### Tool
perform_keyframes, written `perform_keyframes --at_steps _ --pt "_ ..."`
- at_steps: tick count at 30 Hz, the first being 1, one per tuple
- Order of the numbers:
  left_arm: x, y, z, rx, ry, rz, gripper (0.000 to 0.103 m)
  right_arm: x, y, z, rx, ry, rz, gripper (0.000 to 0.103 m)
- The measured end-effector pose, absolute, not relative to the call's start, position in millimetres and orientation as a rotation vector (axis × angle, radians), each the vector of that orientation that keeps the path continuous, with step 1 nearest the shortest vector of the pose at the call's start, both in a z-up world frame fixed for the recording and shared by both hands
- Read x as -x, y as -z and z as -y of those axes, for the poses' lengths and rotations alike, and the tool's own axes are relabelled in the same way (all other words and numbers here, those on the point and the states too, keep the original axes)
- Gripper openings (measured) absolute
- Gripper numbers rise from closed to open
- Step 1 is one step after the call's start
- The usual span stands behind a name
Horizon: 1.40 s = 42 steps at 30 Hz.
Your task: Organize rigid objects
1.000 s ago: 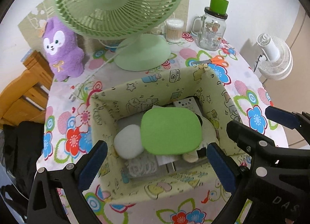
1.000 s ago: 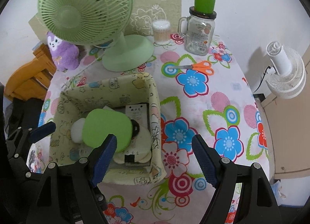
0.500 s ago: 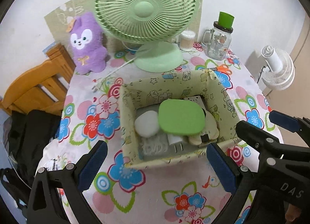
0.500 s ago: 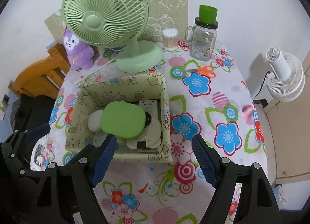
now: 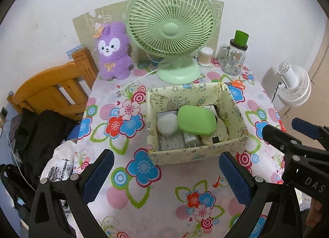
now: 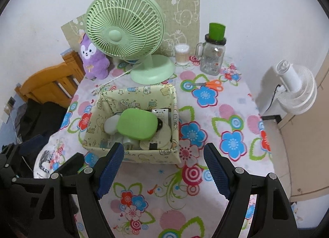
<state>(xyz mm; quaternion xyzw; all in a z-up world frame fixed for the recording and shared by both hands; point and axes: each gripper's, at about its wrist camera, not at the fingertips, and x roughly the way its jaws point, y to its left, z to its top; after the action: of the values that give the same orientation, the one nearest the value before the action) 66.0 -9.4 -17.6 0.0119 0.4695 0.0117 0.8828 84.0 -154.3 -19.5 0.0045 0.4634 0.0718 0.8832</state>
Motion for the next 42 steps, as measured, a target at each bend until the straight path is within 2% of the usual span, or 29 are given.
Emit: perform_keyframes --at_steps 16,24,30,42 --pt "-25 -7 5 0.034 -0.034 -0.917 0.103 -40 -6 164 -0.003 -0.142 -0.896 0.087" --pt "-10 -18 11 0.044 -0.03 -0.896 0.103 -24 -15 168 -0.008 -0.134 -0.864 0.094" --pt "-2 -24 15 0.045 -0.032 -0.882 0.103 -17 -20 172 -0.018 -0.118 -0.84 0.095" --pt "3 -18 19 0.056 -0.043 -0.882 0.103 -9 -18 181 -0.04 -0.096 -0.839 0.1"
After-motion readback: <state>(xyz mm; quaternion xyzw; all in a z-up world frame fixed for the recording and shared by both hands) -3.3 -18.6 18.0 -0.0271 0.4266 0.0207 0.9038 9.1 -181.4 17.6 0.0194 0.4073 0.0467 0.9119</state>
